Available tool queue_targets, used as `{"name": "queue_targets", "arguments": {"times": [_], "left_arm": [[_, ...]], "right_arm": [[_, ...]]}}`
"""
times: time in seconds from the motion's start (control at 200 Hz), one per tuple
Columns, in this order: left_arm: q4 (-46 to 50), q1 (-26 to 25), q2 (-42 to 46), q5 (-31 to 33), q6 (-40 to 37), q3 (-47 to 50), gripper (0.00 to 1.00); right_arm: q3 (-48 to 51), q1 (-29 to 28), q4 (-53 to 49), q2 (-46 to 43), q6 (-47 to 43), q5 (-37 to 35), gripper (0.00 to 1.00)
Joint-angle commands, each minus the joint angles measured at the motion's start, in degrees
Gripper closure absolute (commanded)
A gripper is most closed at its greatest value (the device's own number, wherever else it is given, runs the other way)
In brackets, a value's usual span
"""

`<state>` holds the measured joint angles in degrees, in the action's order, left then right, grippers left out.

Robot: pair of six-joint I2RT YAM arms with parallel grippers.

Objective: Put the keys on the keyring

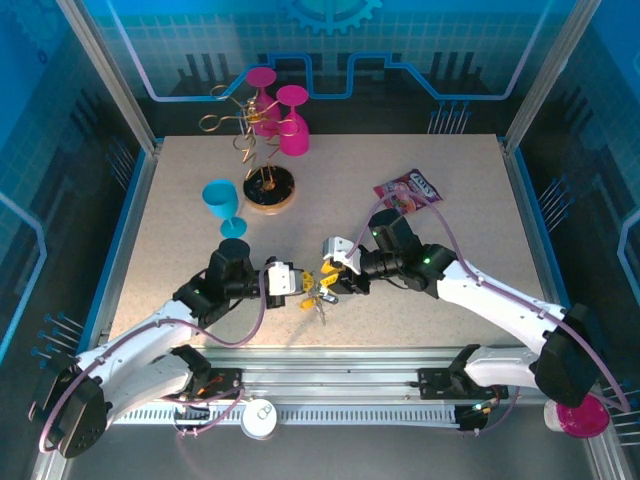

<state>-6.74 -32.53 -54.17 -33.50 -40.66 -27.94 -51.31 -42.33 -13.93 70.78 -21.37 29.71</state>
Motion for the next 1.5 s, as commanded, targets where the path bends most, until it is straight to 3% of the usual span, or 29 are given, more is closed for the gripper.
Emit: {"name": "queue_targets", "arguments": {"times": [0.0,0.24,0.52,0.75,0.956,1.021,1.111,1.496], "left_arm": [[-2.31,-0.30,1.43,-2.66,-1.17,0.12,1.00],[-2.13,-0.32,1.36,-2.80,-1.12,-0.01,1.00],[-2.20,-0.34,1.48,-2.76,-1.07,0.05,1.00],[-4.38,-0.31,2.03,-3.96,-0.27,0.58,1.00],[-8.70,-0.28,1.40,-5.44,2.71,1.39,1.00],[-8.78,-0.33,1.10,-5.27,2.74,1.40,1.00],[-8.75,-0.31,0.93,-4.84,2.78,1.38,1.00],[-8.24,-0.30,0.91,-4.99,3.20,1.22,1.00]], "right_arm": [[0.33,0.23,1.45,0.90,0.61,2.44,0.74],[0.16,-0.20,0.51,2.14,-0.08,2.69,0.75],[-0.14,-0.38,0.93,2.29,0.12,1.67,1.00],[0.60,0.09,1.43,4.11,0.88,-1.12,1.00],[2.46,0.07,6.44,6.10,3.65,1.60,1.00],[3.98,0.18,9.17,4.51,4.11,2.04,0.86],[6.35,0.24,12.21,2.00,3.73,2.47,0.74],[6.22,-0.31,13.25,0.04,1.10,1.44,0.73]]}}
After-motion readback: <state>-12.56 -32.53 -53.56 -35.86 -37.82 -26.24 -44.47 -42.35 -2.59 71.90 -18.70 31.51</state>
